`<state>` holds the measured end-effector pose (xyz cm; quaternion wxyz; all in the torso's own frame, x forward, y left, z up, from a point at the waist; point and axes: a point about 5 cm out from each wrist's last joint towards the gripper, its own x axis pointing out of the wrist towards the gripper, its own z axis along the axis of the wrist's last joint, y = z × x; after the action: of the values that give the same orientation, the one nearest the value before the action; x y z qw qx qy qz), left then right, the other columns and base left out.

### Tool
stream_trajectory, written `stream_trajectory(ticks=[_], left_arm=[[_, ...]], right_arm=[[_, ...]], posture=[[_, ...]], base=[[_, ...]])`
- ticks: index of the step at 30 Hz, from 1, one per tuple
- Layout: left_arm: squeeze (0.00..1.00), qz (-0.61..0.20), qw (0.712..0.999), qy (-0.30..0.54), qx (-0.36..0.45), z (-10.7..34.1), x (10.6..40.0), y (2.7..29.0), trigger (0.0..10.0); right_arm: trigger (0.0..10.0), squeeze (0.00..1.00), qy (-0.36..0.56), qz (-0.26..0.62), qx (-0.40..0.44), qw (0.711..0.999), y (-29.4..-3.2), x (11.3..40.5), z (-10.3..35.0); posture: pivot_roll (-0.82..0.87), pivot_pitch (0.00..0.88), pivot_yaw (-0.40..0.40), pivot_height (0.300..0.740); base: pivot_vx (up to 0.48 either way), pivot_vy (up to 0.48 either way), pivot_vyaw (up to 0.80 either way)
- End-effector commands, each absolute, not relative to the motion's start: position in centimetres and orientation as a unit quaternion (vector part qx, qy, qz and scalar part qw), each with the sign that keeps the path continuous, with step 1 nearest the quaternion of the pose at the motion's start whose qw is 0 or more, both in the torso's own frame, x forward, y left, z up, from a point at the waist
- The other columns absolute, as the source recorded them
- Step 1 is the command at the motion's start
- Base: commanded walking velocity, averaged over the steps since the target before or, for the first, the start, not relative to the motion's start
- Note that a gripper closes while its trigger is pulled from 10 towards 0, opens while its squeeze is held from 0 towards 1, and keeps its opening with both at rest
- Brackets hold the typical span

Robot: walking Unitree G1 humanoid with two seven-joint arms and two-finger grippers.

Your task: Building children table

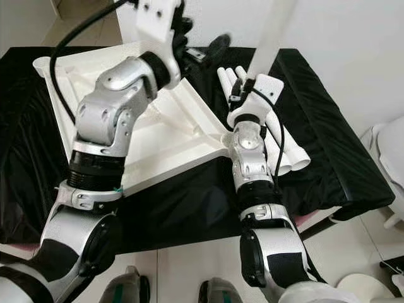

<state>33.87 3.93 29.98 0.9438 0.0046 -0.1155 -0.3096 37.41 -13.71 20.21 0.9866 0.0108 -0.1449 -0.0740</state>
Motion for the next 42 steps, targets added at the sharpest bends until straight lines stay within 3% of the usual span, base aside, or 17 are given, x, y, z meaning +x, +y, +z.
stream_trajectory(ticks=[1,8,15,21,26,42], left_arm=[[0.0,-0.286,0.954,-0.088,0.011,28.5,34.2,4.5,10.0],[0.0,-0.218,0.974,-0.06,0.03,24.9,34.6,6.8,10.0],[0.0,-0.209,0.972,-0.087,0.068,22.9,33.8,7.9,10.0],[0.0,-0.229,0.968,-0.096,0.044,21.7,33.2,8.2,10.0],[0.0,-0.307,0.944,-0.093,0.079,20.2,31.8,7.4,10.0],[0.0,-0.37,0.914,-0.082,0.142,18.5,30.7,6.1,10.0]], right_arm=[[10.0,0.0,-0.148,-0.068,0.008,0.987,-14.1,37.3,20.5],[10.0,0.0,-0.154,-0.043,0.012,0.987,-14.2,37.4,21.2],[10.0,0.0,-0.152,-0.017,0.003,0.988,-14.1,37.3,21.5],[10.0,0.0,-0.149,0.002,-0.002,0.989,-14.1,37.1,21.2],[10.0,0.0,-0.143,0.037,-0.013,0.989,-14.0,36.7,20.6],[10.0,0.0,-0.083,0.082,-0.056,0.992,-13.5,36.3,18.5]], posture=[[0.0,0.0,-0.012,0.74],[0.0,0.0,-0.013,0.74],[0.0,0.0,-0.01,0.74],[-0.01,0.0,-0.013,0.74],[-0.02,0.0,-0.018,0.74],[-0.02,0.0,-0.019,0.74]], base=[[0.0,0.0,0.0],[0.0,0.0,0.0],[0.0,0.0,0.0],[0.0,0.0,0.0],[0.0,0.0,0.0],[0.0,0.0,0.0]])
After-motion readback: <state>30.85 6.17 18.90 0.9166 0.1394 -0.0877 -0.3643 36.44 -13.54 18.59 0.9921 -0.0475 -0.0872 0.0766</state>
